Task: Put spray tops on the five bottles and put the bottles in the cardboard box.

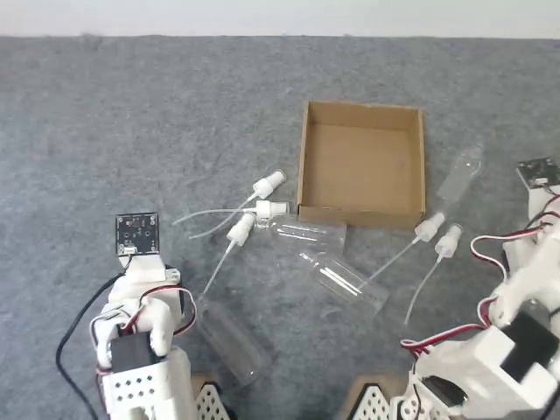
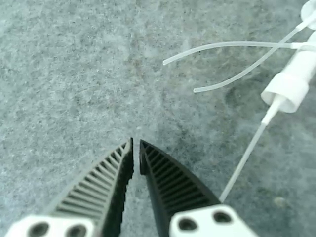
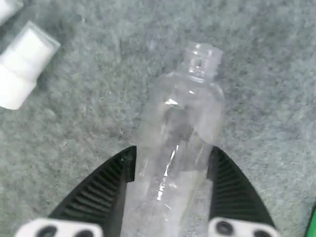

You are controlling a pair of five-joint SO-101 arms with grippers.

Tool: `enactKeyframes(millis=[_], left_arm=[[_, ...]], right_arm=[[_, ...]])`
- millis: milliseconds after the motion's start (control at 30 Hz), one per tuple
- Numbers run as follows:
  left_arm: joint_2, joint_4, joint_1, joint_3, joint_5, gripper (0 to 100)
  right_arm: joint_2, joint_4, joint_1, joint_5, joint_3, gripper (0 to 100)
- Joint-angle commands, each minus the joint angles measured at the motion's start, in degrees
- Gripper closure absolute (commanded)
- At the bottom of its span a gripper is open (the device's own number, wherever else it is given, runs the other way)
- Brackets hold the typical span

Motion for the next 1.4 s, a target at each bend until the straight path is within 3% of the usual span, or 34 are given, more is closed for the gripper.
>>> enactKeyframes(millis=[0,367,533,667,833,1167,1367], left_arm=[[-0.26,0.09,-0.26,-0.92,-0.44,99],[-0.26,0.09,-0.26,-0.92,-0.44,99],[-0.26,0.09,-0.26,-0.92,-0.44,99],[-0.26,0.18,-0.26,-0.92,-0.44,99],[-0.26,0.18,-0.26,-0.92,-0.44,99],[-0.26,0.18,-0.26,-0.92,-0.44,99],[-0.26,0.18,-0.26,-0.92,-0.44,99]], right_arm=[[-0.13,1.45,-0.48,-1.49,-2.64,74.3],[-7.16,13.32,-14.2,-22.68,-10.46,70.2],[-4.7,13.32,-21.49,-33.32,-10.02,70.2],[-0.92,10.86,-23.34,-38.59,-9.76,70.8],[2.15,8.75,-23.25,-40.18,-9.85,77.6],[-5.58,16.48,-21.49,-40.18,-18.02,73.1],[-9.1,20.97,-27.74,-40.35,-17.58,73.2]])
